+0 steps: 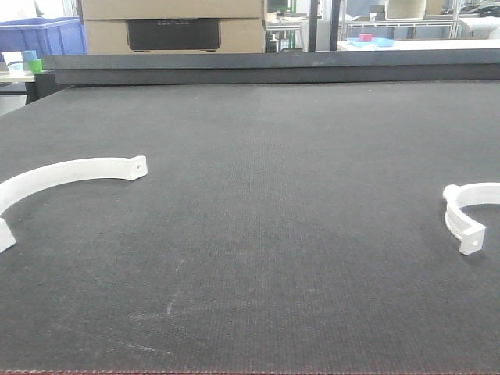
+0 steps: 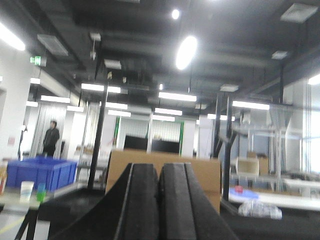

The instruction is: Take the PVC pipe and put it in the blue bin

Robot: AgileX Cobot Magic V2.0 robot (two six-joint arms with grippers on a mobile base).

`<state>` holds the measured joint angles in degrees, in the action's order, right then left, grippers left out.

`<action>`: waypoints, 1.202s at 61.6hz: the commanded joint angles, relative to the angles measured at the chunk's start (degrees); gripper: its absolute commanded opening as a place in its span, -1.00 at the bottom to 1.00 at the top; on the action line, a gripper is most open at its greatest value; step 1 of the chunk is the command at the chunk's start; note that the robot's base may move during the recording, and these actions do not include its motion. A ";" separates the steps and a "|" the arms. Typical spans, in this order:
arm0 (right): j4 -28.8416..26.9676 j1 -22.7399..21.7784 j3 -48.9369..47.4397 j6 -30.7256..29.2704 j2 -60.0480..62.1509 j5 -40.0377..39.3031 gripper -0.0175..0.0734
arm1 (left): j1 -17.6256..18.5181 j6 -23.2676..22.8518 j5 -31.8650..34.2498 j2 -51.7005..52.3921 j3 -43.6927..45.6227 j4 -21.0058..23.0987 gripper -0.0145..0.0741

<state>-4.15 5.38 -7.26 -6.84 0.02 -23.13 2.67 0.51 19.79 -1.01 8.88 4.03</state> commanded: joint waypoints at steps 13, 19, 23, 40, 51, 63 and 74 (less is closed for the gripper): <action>0.41 -0.30 -16.62 -0.16 -6.41 10.12 -0.99 | -0.24 -0.06 -8.53 -14.59 18.25 2.19 -0.92; 0.31 -0.30 -23.96 -0.16 -11.75 19.40 -0.99 | -0.24 -0.06 -18.33 -21.82 26.42 2.51 -0.92; -1.07 -0.30 -28.66 -0.16 -14.81 26.35 -0.99 | -0.24 -0.06 -24.43 -26.58 31.72 2.51 -0.92; -4.23 -0.30 -41.95 -0.16 -31.61 48.76 -0.99 | -0.24 -0.06 -45.51 -43.87 47.55 5.09 -0.92; -4.23 -0.30 -46.41 -0.16 -44.16 61.04 -0.99 | -0.24 -0.06 -54.22 -53.40 50.34 7.42 -0.92; -4.59 -0.30 -46.70 -0.16 -57.67 67.47 -0.99 | -0.24 -0.06 -60.04 -62.32 50.34 9.49 -0.92; -5.04 -0.30 -46.70 -0.16 -65.89 68.09 -0.99 | -0.24 -0.06 -62.97 -67.81 50.01 11.28 -0.92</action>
<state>-8.88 5.38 -53.58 -6.85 -62.93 44.93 2.67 0.51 -42.35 -67.12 58.82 13.72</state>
